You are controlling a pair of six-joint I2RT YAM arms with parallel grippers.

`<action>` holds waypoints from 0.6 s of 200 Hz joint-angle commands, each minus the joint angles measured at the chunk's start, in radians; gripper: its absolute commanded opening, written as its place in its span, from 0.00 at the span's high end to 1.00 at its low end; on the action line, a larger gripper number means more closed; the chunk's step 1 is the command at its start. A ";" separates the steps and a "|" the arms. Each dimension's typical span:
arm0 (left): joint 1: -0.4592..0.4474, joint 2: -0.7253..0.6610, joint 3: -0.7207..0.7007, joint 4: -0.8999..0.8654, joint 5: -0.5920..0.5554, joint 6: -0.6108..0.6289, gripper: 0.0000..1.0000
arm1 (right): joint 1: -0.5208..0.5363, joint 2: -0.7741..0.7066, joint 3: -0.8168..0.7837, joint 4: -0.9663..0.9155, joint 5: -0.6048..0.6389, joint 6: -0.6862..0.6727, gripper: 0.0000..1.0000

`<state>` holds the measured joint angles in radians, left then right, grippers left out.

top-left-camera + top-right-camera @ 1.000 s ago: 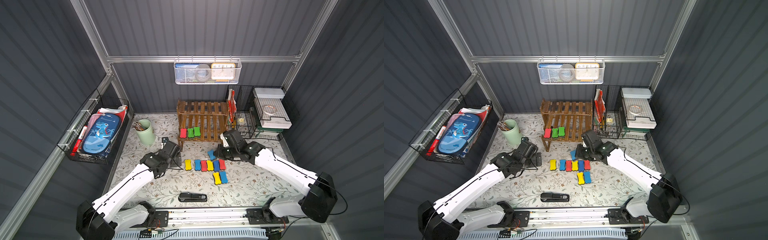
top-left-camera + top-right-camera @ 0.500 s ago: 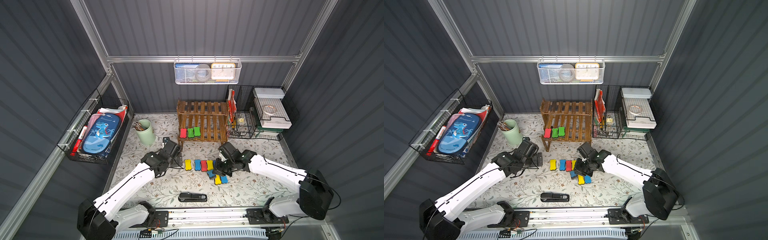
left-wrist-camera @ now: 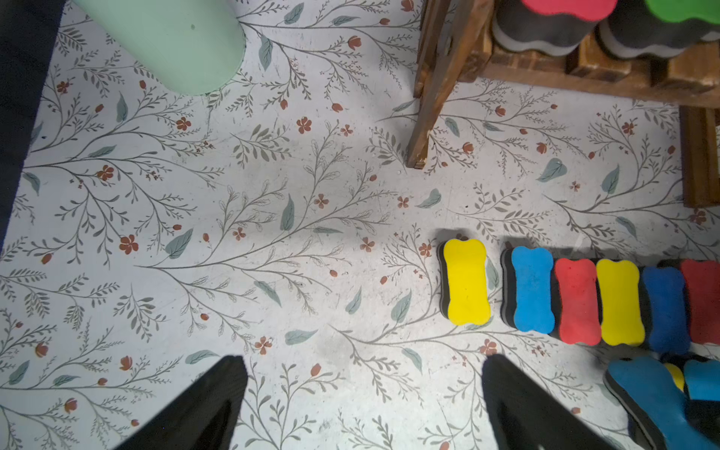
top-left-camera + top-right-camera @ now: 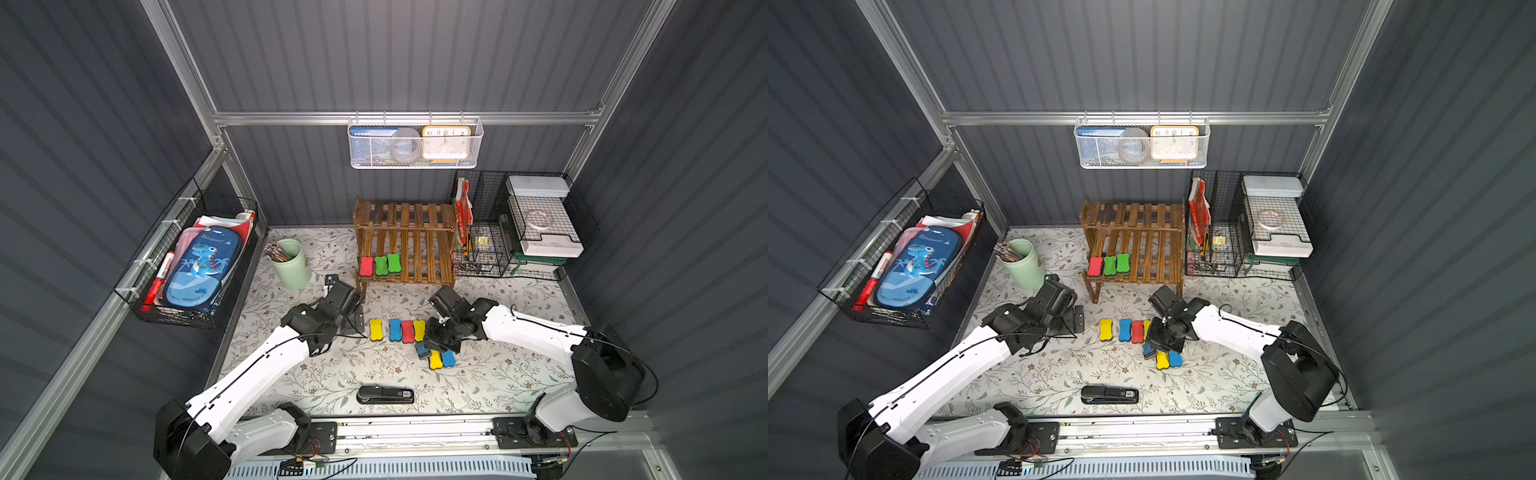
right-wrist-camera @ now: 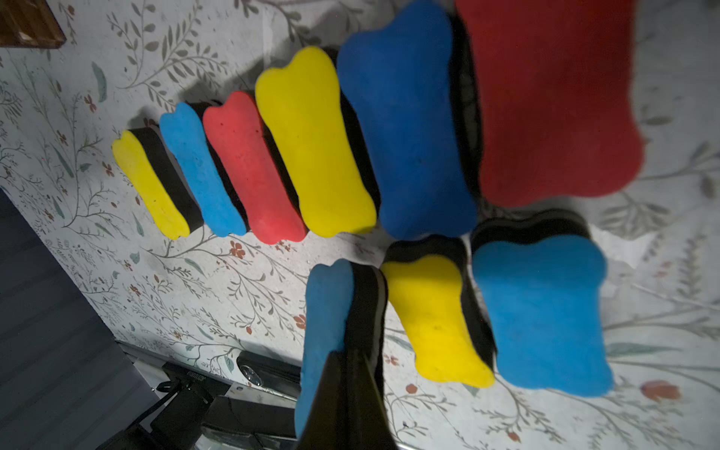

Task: Remove the whiteboard erasers from the shelf
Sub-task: Place the whiteboard eraser at the center of the board.

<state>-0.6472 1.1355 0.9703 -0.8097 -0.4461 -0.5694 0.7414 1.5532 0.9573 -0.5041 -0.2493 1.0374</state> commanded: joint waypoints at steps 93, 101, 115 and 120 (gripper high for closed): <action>0.005 -0.016 0.015 -0.042 -0.014 0.005 0.01 | 0.000 0.065 0.065 -0.025 -0.014 -0.019 0.83; 0.004 -0.016 0.017 -0.043 -0.012 0.003 0.01 | 0.000 0.065 0.067 -0.033 -0.015 -0.022 0.82; 0.005 -0.017 0.021 -0.046 -0.011 0.002 0.01 | 0.001 0.063 0.063 -0.030 -0.016 -0.022 0.82; 0.004 -0.017 0.021 -0.048 -0.010 0.000 0.01 | 0.000 0.062 0.062 -0.031 -0.016 -0.022 0.82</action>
<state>-0.6472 1.1355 0.9703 -0.8215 -0.4492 -0.5697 0.7414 1.6203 1.0023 -0.4988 -0.2661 1.0275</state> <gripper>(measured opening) 0.992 0.178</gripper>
